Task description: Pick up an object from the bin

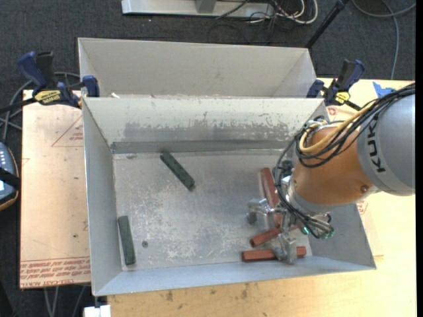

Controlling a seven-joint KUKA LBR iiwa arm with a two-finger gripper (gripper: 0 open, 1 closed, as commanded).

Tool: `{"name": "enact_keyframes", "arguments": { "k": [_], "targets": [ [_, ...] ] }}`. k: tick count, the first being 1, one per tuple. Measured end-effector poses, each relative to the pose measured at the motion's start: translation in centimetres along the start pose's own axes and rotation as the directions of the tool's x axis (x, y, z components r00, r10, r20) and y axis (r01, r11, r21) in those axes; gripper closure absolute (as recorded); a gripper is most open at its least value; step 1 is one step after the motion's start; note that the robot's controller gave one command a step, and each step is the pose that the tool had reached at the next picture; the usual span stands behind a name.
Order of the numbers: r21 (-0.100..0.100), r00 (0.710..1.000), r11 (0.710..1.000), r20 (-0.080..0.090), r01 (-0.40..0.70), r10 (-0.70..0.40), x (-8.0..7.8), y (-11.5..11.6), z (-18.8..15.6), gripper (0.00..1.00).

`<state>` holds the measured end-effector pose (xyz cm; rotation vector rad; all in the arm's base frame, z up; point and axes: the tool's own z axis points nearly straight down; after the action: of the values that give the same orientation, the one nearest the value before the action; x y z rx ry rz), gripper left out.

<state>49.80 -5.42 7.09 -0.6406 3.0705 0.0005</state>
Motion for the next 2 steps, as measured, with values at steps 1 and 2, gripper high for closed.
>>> {"name": "enact_keyframes", "arguments": {
  "k": [1, 2],
  "targets": [
    [0.0, 1.0, 1.0, -0.002, 0.0, 0.0, 0.0, 0.0, -0.2, 1.0],
    [-0.005, 1.0, 1.0, -0.001, 0.03, -0.03, -0.9, -2.1, -0.2, 1.0]
  ]
}}
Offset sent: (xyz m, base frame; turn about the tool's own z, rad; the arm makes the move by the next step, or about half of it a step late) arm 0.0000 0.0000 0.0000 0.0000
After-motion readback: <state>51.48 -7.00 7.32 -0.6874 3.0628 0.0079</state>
